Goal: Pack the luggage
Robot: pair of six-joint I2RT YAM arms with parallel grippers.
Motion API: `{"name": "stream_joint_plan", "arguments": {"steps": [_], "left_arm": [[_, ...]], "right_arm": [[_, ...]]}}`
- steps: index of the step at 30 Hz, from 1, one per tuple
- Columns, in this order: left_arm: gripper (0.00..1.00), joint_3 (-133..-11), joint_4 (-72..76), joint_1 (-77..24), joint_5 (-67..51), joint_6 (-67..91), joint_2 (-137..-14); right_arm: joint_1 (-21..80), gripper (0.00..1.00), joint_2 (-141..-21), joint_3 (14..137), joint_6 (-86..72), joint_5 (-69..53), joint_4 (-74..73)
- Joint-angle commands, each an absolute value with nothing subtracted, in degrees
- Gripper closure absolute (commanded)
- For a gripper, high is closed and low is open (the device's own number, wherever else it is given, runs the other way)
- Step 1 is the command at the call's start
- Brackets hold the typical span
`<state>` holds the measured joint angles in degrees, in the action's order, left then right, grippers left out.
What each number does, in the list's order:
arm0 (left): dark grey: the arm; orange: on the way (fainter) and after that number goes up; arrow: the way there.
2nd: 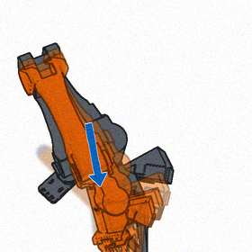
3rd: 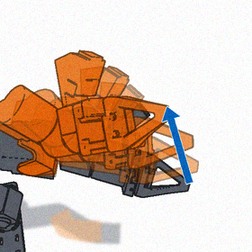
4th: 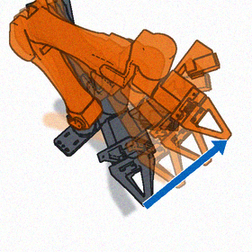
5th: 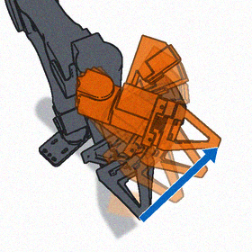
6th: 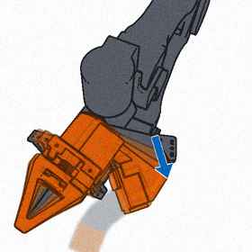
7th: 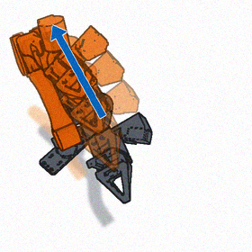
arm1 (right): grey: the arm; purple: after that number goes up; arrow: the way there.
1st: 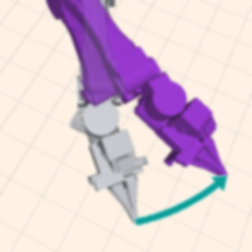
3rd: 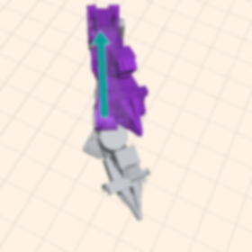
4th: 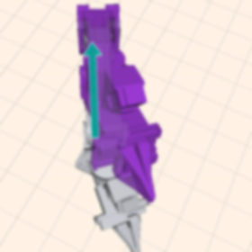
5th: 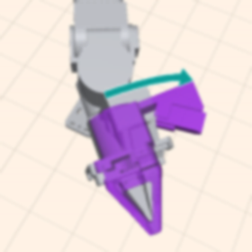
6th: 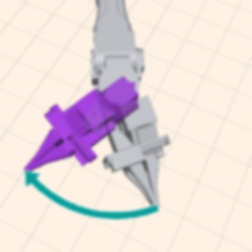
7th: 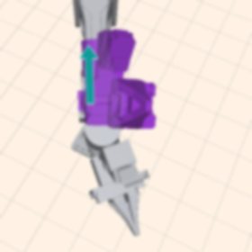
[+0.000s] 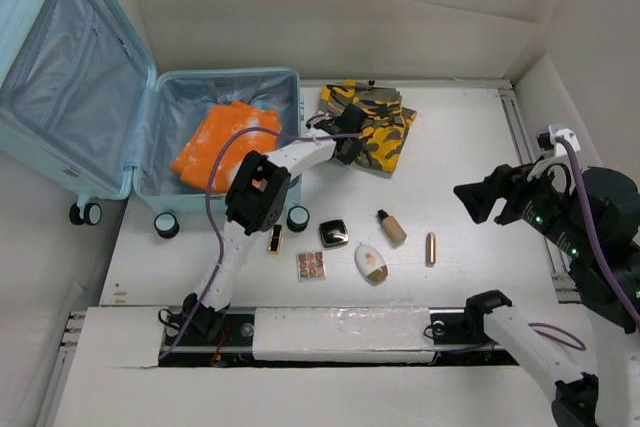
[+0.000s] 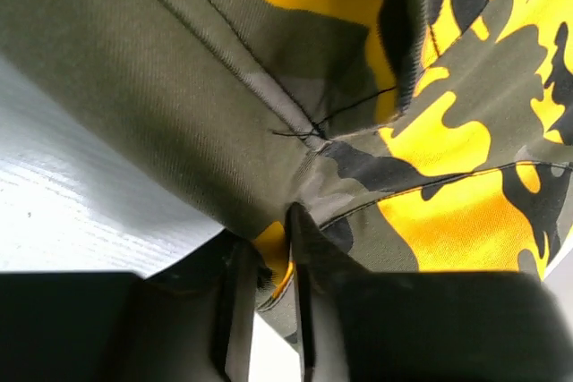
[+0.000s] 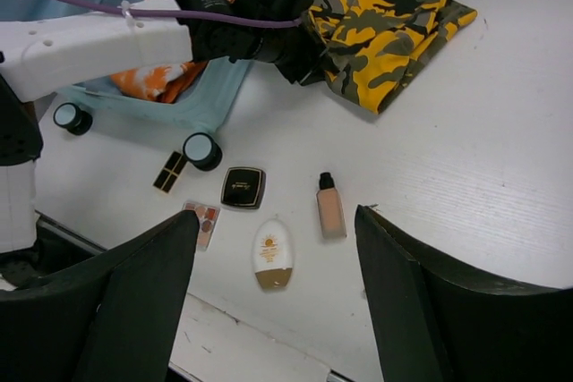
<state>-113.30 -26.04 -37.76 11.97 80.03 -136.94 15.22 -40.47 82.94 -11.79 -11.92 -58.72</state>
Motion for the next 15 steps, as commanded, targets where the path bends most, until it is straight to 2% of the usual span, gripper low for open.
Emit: {"name": "stream_joint_plan", "arguments": {"steps": [1, 4, 11, 15], "left_arm": [[0.90, -112.9, -28.7, -37.5, 13.6, 75.7, -139.0], [1.00, -117.3, -27.5, -37.5, 13.6, 69.8, -139.6], [1.00, -128.2, -24.3, -37.5, 11.3, 59.2, -137.4], [1.00, -132.1, -21.9, -35.1, 2.5, 51.8, -134.3]], "right_arm": [[16.3, 0.23, -40.0, 85.5, -10.9, -11.9, -58.0], [17.0, 0.23, -40.0, 85.5, -10.9, -14.5, -56.9], [17.0, 0.23, -40.6, 83.9, -11.4, -16.3, -54.6], [17.0, 0.23, -41.1, 83.9, -11.4, -16.3, -54.0]]}}
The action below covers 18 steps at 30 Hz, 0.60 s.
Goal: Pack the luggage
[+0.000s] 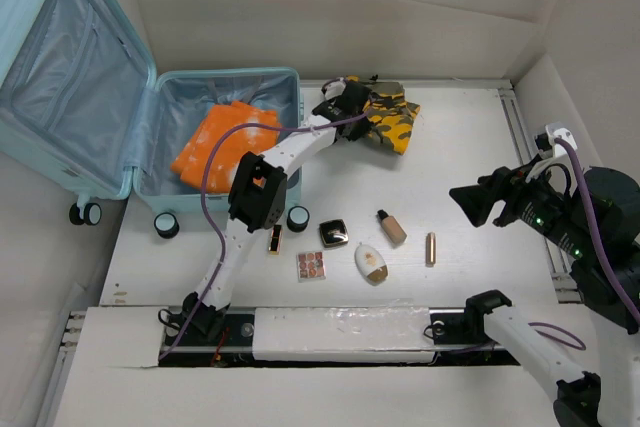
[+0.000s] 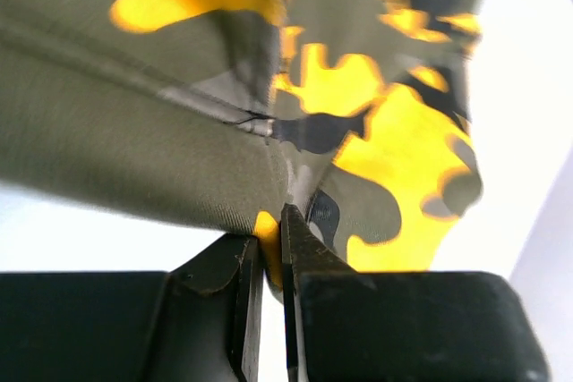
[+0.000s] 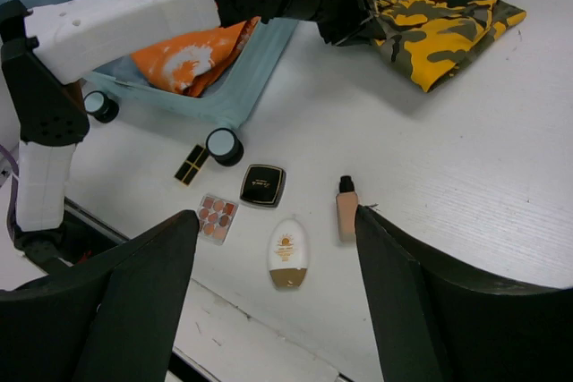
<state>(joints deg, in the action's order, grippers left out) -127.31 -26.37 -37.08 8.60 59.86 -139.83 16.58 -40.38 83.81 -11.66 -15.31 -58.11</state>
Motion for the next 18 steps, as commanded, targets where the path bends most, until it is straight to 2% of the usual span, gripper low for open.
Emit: {"name": "stream_joint_plan", "arguments": {"steps": [1, 5, 12, 18], "left_arm": [[1.00, -132.1, -21.9, -34.5, 1.2, 50.5, -133.7], [1.00, -133.3, -25.7, -31.5, -1.6, 42.9, -128.8], [1.00, -128.7, -26.4, -21.5, -9.7, 35.0, -115.8], [1.00, -118.9, -24.3, -14.2, -13.7, 31.2, -106.1]], "right_arm": [[17.0, 0.23, -41.7, 83.9, -11.4, -15.8, -54.0], [17.0, 0.23, -43.0, 83.9, -11.4, -15.8, -52.6], [17.5, 0.25, -44.0, 83.4, -11.4, -16.9, -50.8], [18.7, 0.25, -45.2, 83.4, -11.4, -16.9, -50.3]]}}
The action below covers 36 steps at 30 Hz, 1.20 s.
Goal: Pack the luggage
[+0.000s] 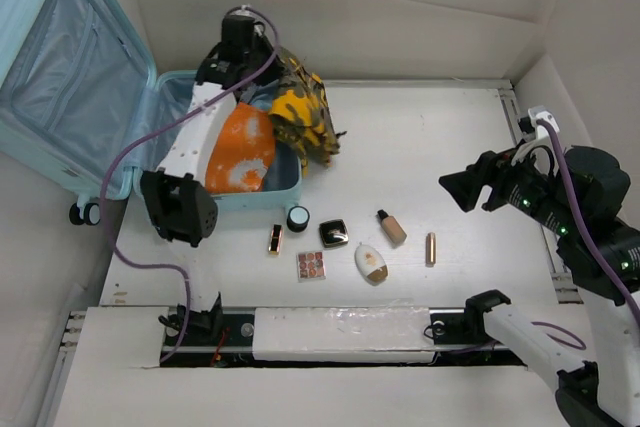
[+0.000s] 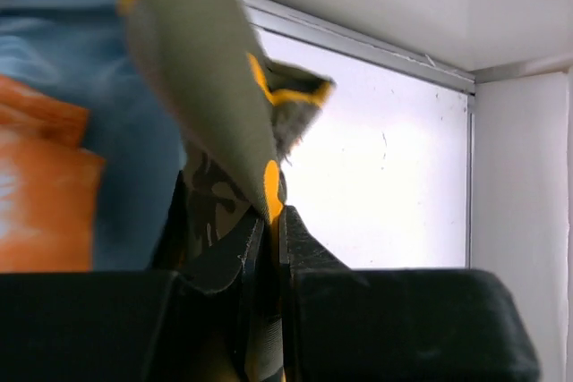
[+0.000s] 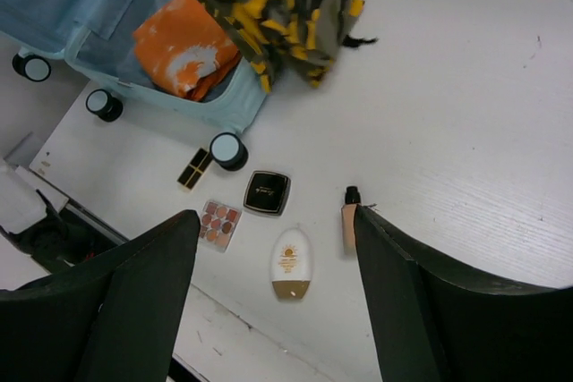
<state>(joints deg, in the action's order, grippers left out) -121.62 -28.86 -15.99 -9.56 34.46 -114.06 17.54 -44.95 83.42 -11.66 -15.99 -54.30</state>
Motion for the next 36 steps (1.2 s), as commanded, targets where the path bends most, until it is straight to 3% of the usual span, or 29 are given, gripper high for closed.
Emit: {"name": "stream_joint_plan", "arguments": {"steps": [1, 13, 22, 31, 36], "left_arm": [[1.00, -117.2, -22.9, -13.0, -14.4, 31.2, -105.0], [1.00, -92.1, -15.4, 8.6, -22.1, 30.6, -96.8], [1.00, -92.0, -18.4, 12.9, -18.6, 24.6, -101.2], [1.00, -93.9, -17.8, 17.1, -13.0, 27.5, -101.8], [1.00, -94.6, -16.5, 19.9, -15.6, 30.3, -103.5]], "right_arm": [[18.7, 0.25, -45.2, 83.4, -11.4, -16.4, -50.3], [20.4, 0.25, -45.2, 83.4, -11.4, -15.8, -50.8], [20.4, 0.25, -45.7, 83.9, -11.4, -15.3, -50.8], [20.4, 0.25, -45.7, 81.6, -11.4, -14.8, -51.3], [20.4, 0.25, -45.7, 78.9, -11.4, -13.0, -51.3]]}}
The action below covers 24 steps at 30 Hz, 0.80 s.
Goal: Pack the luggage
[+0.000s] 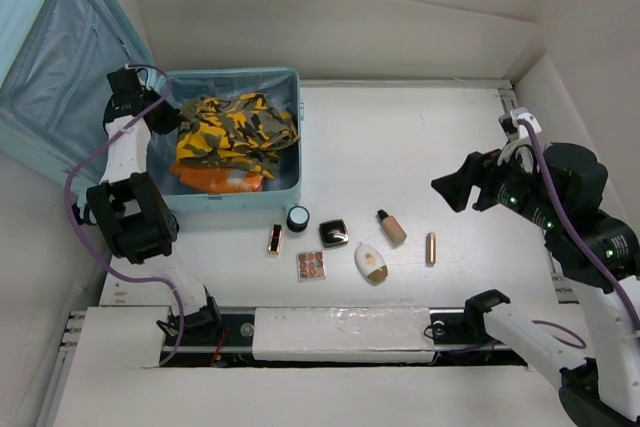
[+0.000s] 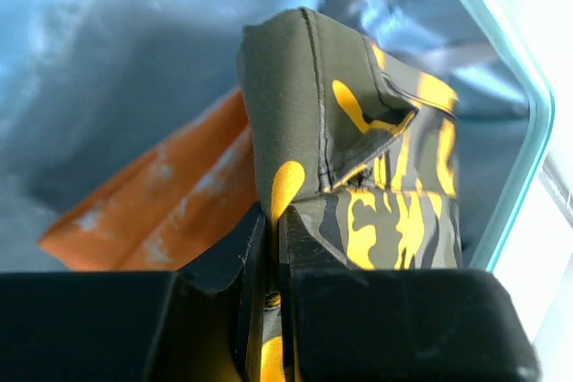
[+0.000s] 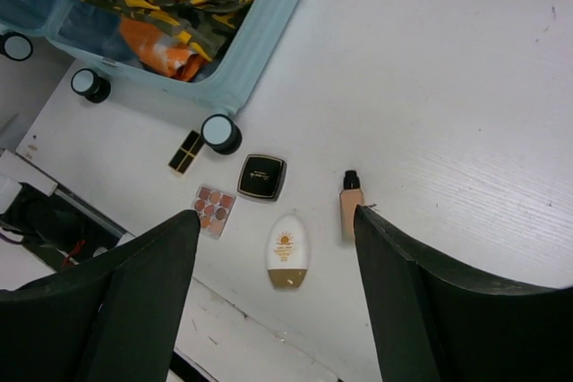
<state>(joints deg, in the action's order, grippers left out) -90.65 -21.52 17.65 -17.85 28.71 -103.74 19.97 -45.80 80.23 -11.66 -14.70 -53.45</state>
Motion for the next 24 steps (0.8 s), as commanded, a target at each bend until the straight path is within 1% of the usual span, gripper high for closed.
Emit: {"name": "stream_joint_plan", "arguments": {"steps": [1, 8, 9, 11, 12, 14, 16, 17, 20, 21, 22, 23, 24], "left_arm": [[1.00, -95.1, -16.5, 19.9, -15.6, 30.3, -103.5], [1.00, -97.0, -16.0, 19.9, -15.0, 30.9, -104.2], [0.98, -97.7, -16.0, 19.9, -15.0, 30.9, -104.2], [0.84, -99.5, -17.0, 19.9, -15.6, 30.9, -104.7], [0.71, -100.2, -17.8, 19.9, -15.6, 31.5, -104.7], [0.62, -100.2, -18.5, 19.9, -15.6, 32.1, -103.6], [0.57, -99.0, -17.2, 19.9, -16.1, 35.2, -99.3], [0.52, -98.2, -14.4, 19.9, -16.1, 36.1, -97.5], [0.46, -98.2, -13.4, 14.8, -15.2, 35.4, -91.3], [0.46, -98.2, -13.4, 12.8, -14.3, 34.4, -90.1], [0.46, -96.7, -13.4, 8.0, -13.7, 33.2, -87.3], [0.46, -95.1, -13.4, 5.3, -12.2, 31.4, -85.7], [0.46, -93.1, -12.2, 2.6, -12.2, 30.6, -84.0]], "right_arm": [[20.4, 0.25, -45.7, 78.2, -11.4, -13.0, -50.7], [20.9, 0.25, -45.7, 72.9, -11.9, -13.0, -49.0], [20.9, 0.25, -45.7, 72.9, -12.0, -13.0, -49.0], [21.5, 0.25, -45.7, 72.1, -12.0, -12.4, -47.7], [21.5, 0.25, -45.7, 71.3, -12.0, -12.4, -47.7], [22.2, 0.25, -45.7, 70.4, -12.0, -11.9, -47.0], [22.9, 0.26, -46.2, 68.8, -12.0, -11.3, -46.3], [22.9, 0.28, -46.2, 67.6, -12.6, -10.6, -45.4], [24.0, 0.32, -47.7, 66.3, -12.6, -9.9, -43.9], [24.7, 0.40, -47.7, 65.7, -12.6, -9.3, -43.2], [24.7, 0.45, -48.5, 65.7, -12.6, -9.3, -42.4], [25.4, 0.53, -49.4, 65.0, -12.6, -8.4, -42.4], [26.2, 0.72, -49.4, 64.3, -12.6, -6.6, -42.4]]}}
